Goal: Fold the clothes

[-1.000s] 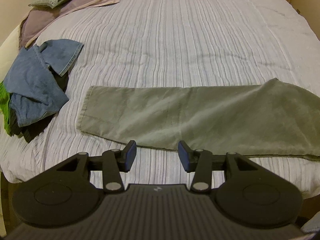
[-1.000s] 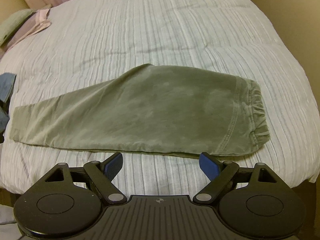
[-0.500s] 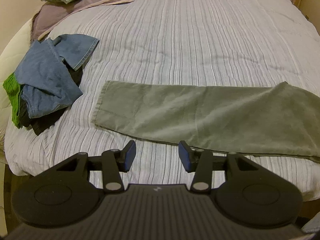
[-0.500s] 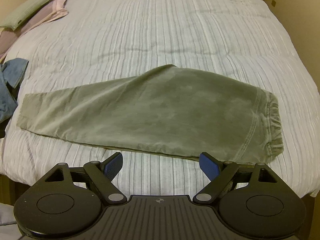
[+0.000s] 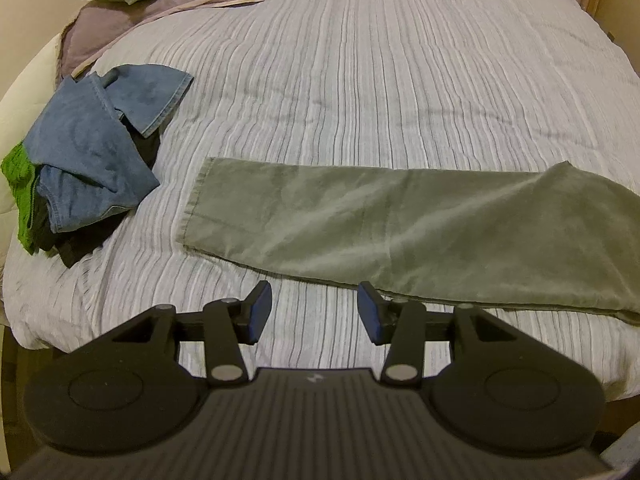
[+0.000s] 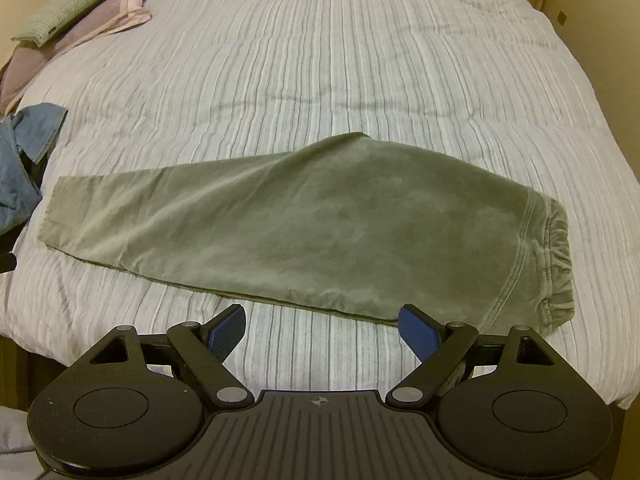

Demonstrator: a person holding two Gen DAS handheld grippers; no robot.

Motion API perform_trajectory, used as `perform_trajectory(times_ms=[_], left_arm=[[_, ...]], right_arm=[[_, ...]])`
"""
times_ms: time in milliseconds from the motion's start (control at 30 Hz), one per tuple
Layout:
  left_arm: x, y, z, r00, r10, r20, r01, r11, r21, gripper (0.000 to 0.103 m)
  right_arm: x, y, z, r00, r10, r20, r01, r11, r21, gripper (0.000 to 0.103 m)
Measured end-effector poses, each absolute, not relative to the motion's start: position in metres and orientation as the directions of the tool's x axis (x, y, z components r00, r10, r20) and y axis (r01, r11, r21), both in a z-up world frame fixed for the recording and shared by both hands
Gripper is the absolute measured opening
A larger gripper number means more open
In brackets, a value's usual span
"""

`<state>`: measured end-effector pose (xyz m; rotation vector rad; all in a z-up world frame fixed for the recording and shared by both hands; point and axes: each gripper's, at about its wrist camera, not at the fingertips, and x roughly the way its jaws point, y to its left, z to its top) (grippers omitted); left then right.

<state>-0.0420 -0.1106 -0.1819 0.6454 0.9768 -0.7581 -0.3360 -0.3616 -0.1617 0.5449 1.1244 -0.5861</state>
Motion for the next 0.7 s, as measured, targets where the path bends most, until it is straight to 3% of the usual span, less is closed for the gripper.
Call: perform_trajectory(times_ms=[367,533,700], left_arm=[[-0.033,-0.118,-0.245,0.263,-0.314,-0.912,0.823,0.567,0.042,0.038],[-0.011,-0.121,-0.293,0.253,-0.393,-0.884,0.817,0.576,-0.022,0.015],[0.003,-0.124,-0.323,0.243,-0.505,-0.828,0.831,0.549,-0.091,0.01]], right_arm=[[-0.34,-0.377,-0.217,0.26,-0.165,-0.951,0.736,0.671,0.084,0.086],[-0.343,-0.389,-0.25,0.305,-0.271,-0.913,0.797,0.597,0.09,0.086],[-0.347,-0.4,-0.274,0.379,-0.403,-0.833,0.848,0.512,0.137,0.086]])
